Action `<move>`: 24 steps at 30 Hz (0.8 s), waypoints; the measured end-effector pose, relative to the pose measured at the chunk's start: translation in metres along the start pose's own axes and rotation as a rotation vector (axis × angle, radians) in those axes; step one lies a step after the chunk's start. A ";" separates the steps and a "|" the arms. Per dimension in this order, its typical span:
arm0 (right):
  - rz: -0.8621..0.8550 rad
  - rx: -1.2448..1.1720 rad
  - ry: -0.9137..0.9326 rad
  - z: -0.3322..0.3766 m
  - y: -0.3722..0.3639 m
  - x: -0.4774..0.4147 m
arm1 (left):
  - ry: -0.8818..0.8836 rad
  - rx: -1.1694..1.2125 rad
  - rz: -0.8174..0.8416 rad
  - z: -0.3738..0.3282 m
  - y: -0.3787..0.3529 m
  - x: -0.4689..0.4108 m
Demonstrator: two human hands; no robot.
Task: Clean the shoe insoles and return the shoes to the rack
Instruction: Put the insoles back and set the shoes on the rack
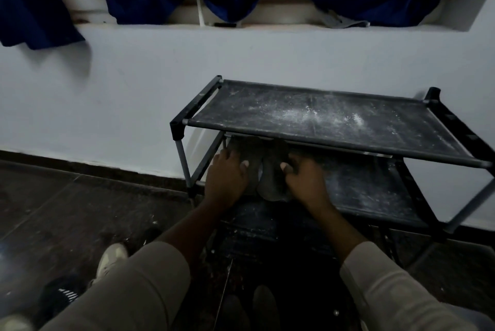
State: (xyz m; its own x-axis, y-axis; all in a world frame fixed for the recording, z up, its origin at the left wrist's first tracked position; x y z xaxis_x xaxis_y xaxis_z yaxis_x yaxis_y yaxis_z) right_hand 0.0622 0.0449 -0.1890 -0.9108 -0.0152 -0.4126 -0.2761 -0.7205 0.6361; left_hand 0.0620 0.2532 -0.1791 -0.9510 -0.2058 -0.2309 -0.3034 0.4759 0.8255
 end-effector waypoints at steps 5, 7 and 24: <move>-0.072 0.122 0.201 0.045 0.020 0.035 | -0.102 0.030 -0.104 -0.015 0.036 0.040; -0.125 0.161 0.287 0.062 0.030 0.055 | -0.119 0.020 -0.132 -0.015 0.047 0.059; 0.319 0.271 0.198 0.016 -0.068 0.258 | 0.137 -0.189 0.210 0.096 -0.046 0.233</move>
State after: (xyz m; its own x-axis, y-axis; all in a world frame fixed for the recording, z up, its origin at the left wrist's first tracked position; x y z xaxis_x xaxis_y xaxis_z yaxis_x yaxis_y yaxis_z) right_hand -0.1586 0.1006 -0.3280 -0.8945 -0.3579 -0.2678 -0.0855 -0.4511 0.8884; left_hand -0.1515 0.2652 -0.3200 -0.9709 -0.2392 0.0157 -0.0724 0.3552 0.9320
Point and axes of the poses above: each hand's wrist, its own x-axis away from the middle knuckle, its own y-axis out of the back of the hand, z = x × y, the point moved 7 cm from there along -x, towards the middle knuckle, and after that the axes turned 14 degrees about y, right-handed, at the moved point
